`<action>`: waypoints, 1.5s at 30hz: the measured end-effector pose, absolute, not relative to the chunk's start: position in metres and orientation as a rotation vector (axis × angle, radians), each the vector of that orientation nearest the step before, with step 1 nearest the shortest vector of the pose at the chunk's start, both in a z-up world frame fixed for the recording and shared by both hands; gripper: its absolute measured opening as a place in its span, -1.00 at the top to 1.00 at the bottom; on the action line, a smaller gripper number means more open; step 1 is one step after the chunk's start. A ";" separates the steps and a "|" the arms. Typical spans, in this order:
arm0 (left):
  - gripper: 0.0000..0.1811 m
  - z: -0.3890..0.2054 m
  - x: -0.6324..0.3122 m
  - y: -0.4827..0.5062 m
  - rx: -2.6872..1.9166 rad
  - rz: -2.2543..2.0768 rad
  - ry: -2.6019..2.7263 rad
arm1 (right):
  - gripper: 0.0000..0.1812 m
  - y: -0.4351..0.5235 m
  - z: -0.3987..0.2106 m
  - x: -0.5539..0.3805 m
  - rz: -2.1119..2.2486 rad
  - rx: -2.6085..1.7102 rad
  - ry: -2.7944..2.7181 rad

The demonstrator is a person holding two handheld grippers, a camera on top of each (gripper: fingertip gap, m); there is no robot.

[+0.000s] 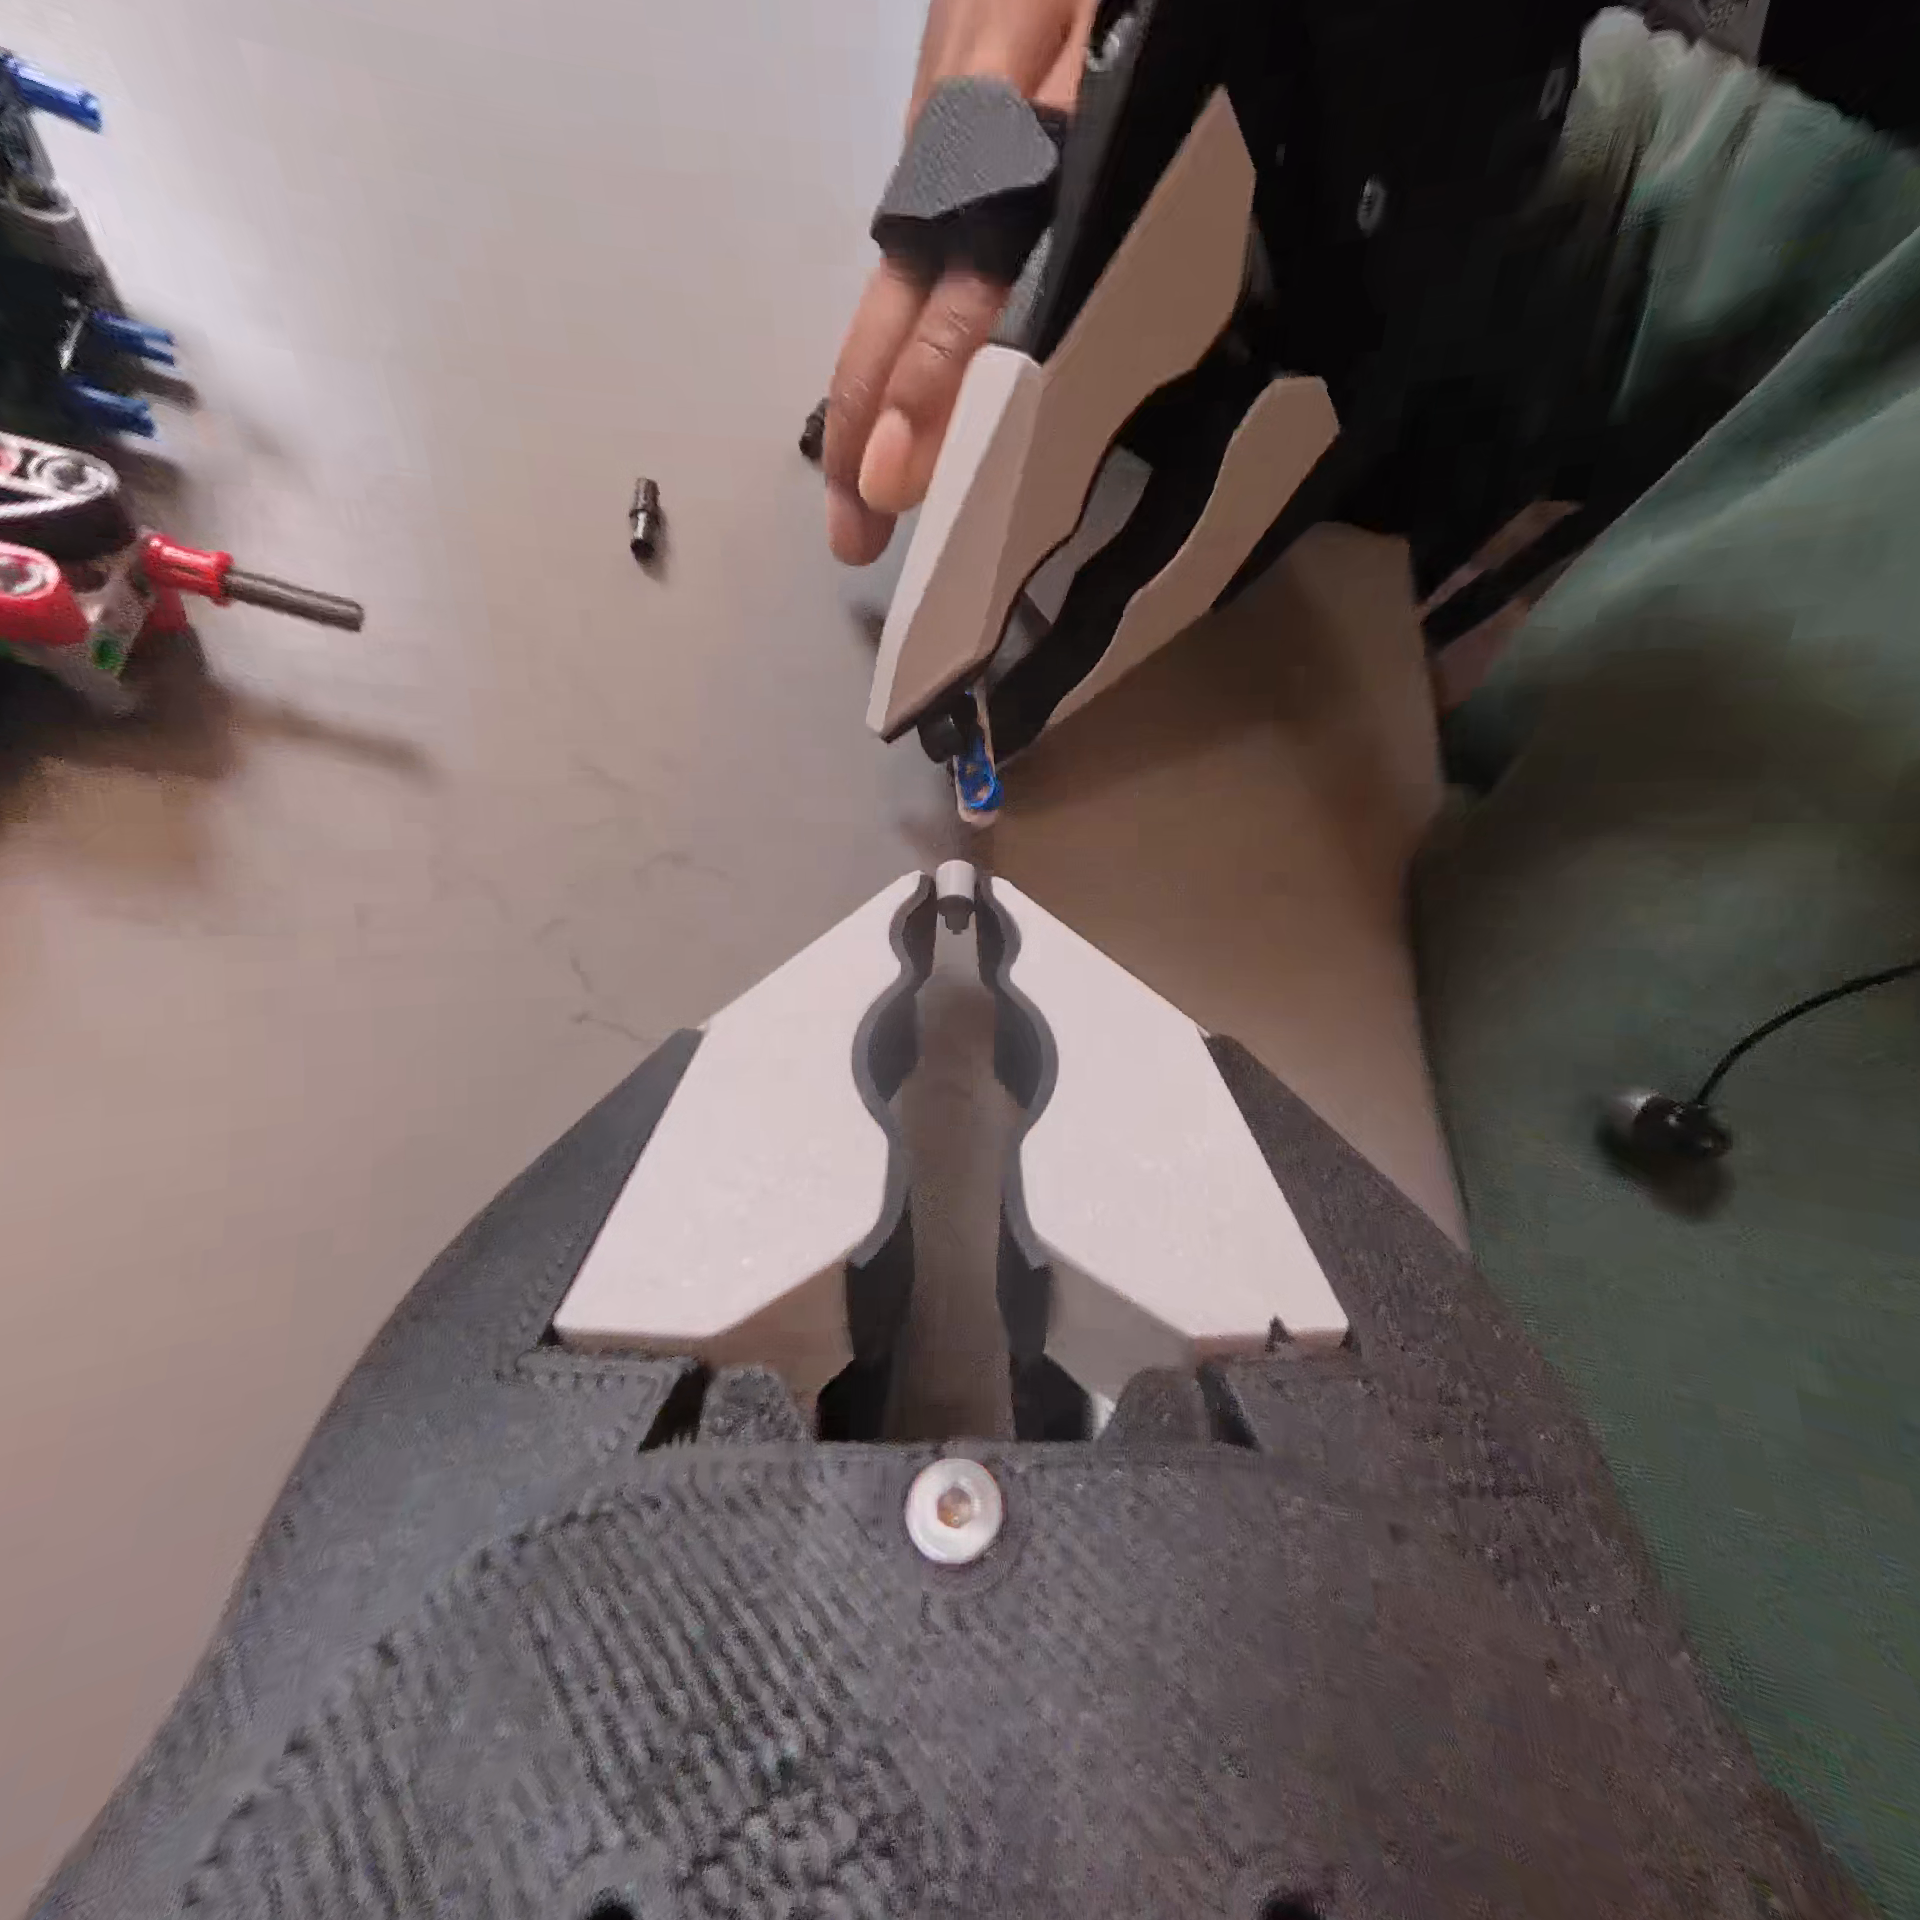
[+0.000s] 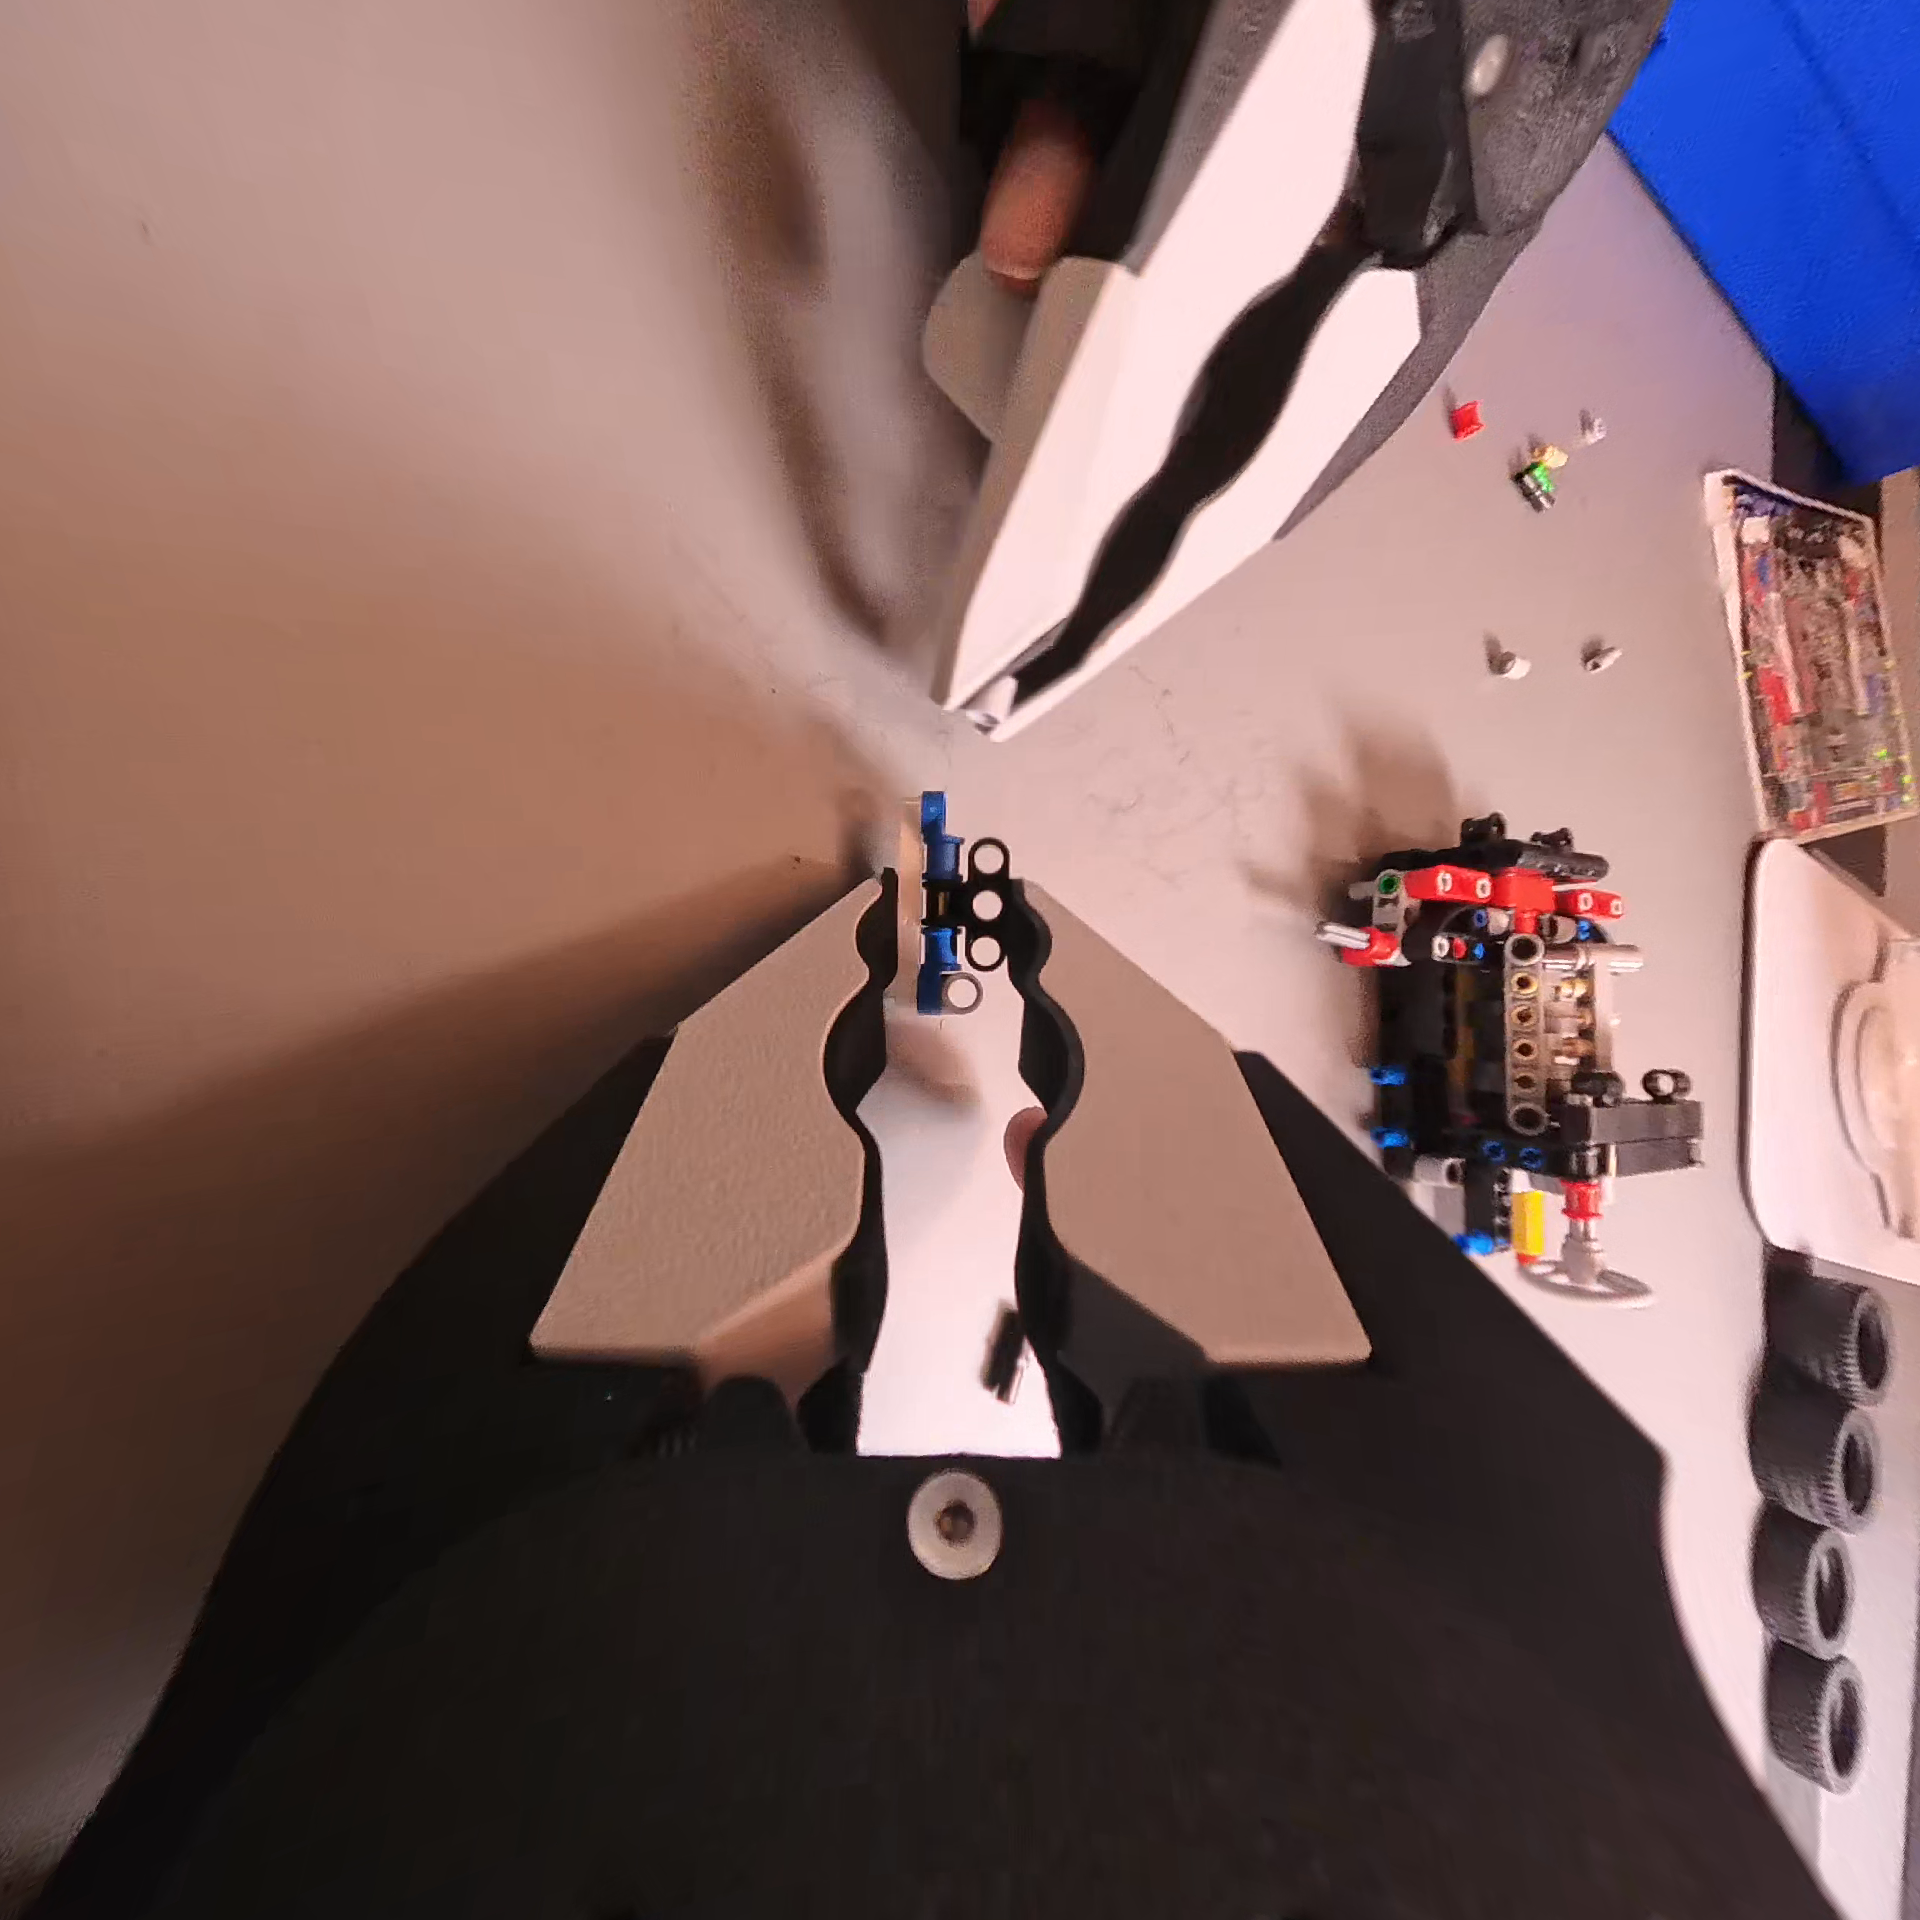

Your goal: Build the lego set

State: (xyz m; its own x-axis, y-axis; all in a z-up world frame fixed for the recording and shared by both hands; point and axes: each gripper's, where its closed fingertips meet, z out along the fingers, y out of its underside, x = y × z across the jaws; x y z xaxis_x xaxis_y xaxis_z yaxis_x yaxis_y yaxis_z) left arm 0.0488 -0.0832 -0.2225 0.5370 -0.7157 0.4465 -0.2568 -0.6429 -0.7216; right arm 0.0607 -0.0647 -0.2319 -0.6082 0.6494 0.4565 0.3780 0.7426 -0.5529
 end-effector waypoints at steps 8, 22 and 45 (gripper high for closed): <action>0.83 -0.232 0.029 -0.078 -2.213 -0.739 0.887 | 0.79 -0.064 -0.233 0.063 0.583 -0.821 -2.281; 0.87 -0.231 0.032 -0.079 -2.188 -0.645 0.968 | 0.78 -0.057 -0.232 0.061 0.605 -0.880 -2.256; 0.93 -0.204 0.032 -0.057 -2.160 -0.995 0.410 | 0.74 -0.057 -0.235 0.060 0.746 -1.236 -2.499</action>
State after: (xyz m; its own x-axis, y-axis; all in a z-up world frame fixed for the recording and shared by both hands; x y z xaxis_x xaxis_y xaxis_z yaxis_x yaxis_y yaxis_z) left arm 0.0318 -0.0574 -0.2042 0.6524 -0.5401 0.5316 0.0092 -0.6957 -0.7182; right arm 0.0596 -0.0573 -0.2354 -0.6067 0.7949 0.0007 0.6644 0.5076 -0.5485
